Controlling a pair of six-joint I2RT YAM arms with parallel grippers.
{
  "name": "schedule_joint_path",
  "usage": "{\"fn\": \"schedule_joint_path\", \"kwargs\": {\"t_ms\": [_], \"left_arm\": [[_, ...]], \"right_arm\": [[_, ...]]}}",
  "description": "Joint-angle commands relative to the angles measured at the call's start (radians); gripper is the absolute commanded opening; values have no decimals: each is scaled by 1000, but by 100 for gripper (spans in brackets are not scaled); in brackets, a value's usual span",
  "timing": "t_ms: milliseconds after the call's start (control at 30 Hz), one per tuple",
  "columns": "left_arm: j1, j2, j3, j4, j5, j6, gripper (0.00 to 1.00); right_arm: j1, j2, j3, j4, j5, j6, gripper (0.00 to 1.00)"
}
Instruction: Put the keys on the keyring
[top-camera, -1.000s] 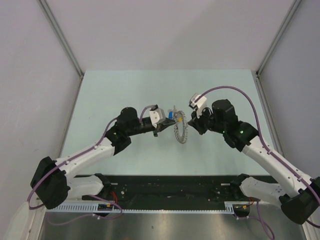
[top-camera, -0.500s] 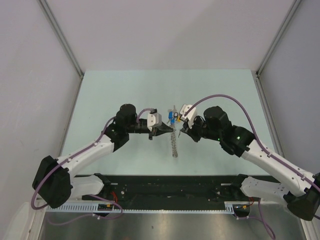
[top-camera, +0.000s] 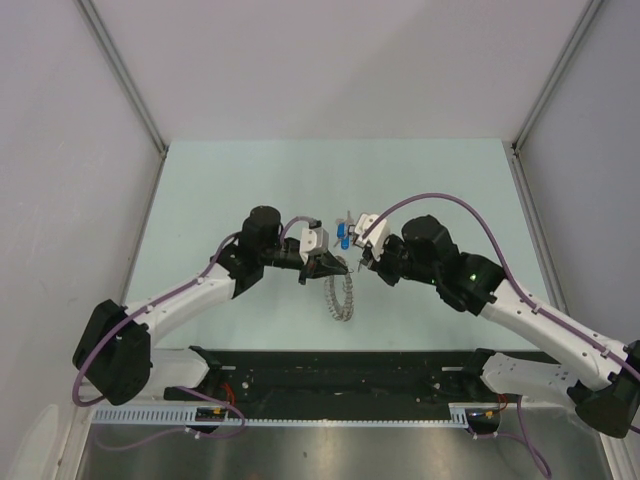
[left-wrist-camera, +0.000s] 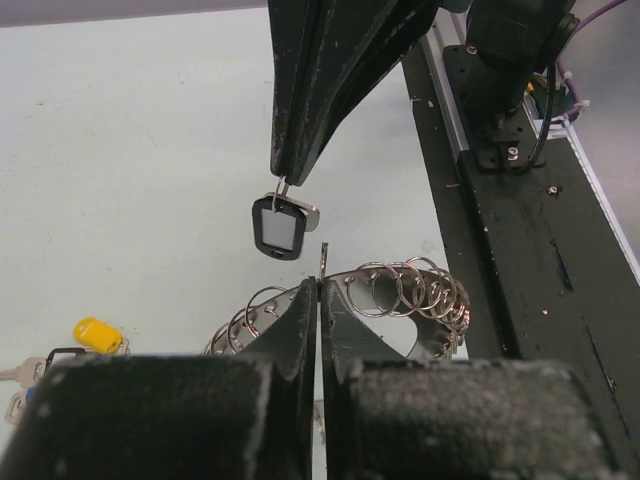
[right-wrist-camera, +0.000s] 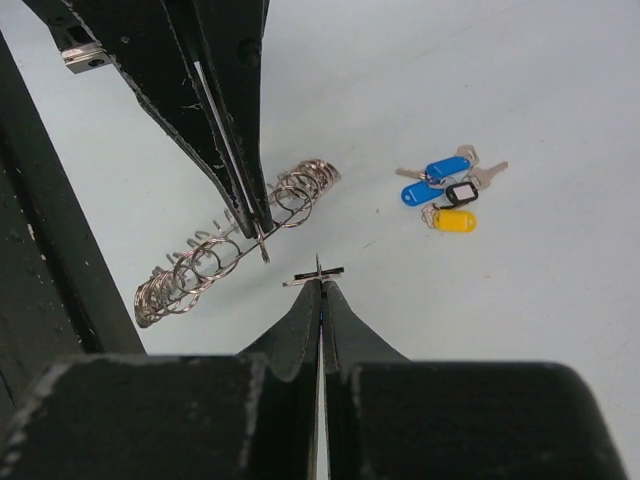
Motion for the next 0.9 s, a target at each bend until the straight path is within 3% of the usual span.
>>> {"fn": "schedule_joint_path", "kwargs": {"t_ms": [0, 867], "left_arm": [[6, -15, 43, 32, 50, -13, 0], [8, -49, 15, 81, -31, -26, 0]], "right_arm": [[16, -11, 42, -11, 20, -13, 0], [68, -17, 7, -13, 45, -4, 0]]}}
